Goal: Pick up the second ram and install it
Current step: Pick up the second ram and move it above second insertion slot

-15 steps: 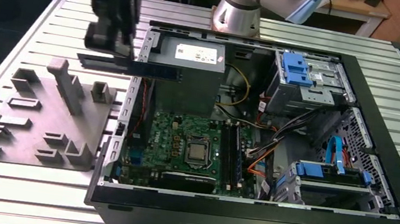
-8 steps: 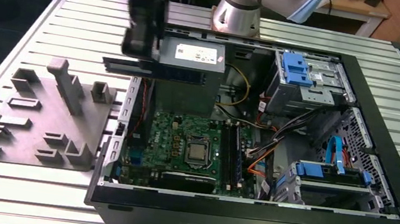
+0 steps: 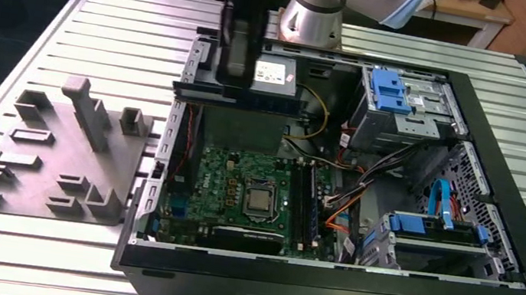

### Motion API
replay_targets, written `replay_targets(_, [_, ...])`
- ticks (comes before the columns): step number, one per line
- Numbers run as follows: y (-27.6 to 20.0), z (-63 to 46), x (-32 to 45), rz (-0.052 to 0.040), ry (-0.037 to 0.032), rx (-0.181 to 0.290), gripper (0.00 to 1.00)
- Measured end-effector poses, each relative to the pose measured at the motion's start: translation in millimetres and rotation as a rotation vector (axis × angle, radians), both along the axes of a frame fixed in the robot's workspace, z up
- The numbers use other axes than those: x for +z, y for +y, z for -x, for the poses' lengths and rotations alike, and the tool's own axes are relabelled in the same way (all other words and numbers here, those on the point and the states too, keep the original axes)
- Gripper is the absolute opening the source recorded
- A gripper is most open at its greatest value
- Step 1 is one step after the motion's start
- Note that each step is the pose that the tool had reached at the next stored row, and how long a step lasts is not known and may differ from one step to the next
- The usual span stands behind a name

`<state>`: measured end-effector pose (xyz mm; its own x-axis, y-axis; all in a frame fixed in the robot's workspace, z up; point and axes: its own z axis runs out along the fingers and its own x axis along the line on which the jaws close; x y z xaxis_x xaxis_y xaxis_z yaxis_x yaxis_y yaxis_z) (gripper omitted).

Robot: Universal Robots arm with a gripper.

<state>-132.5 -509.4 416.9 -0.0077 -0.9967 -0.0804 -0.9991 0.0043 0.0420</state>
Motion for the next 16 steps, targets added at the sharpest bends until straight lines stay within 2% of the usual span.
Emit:
replay_targets(13, [0.0, -58.9, -1.9, -0.0001, 0.0011, 0.0, 0.08])
replay_targets(16, [-0.1, -61.7, -1.9, -0.0001, 0.0012, 0.0, 0.08])
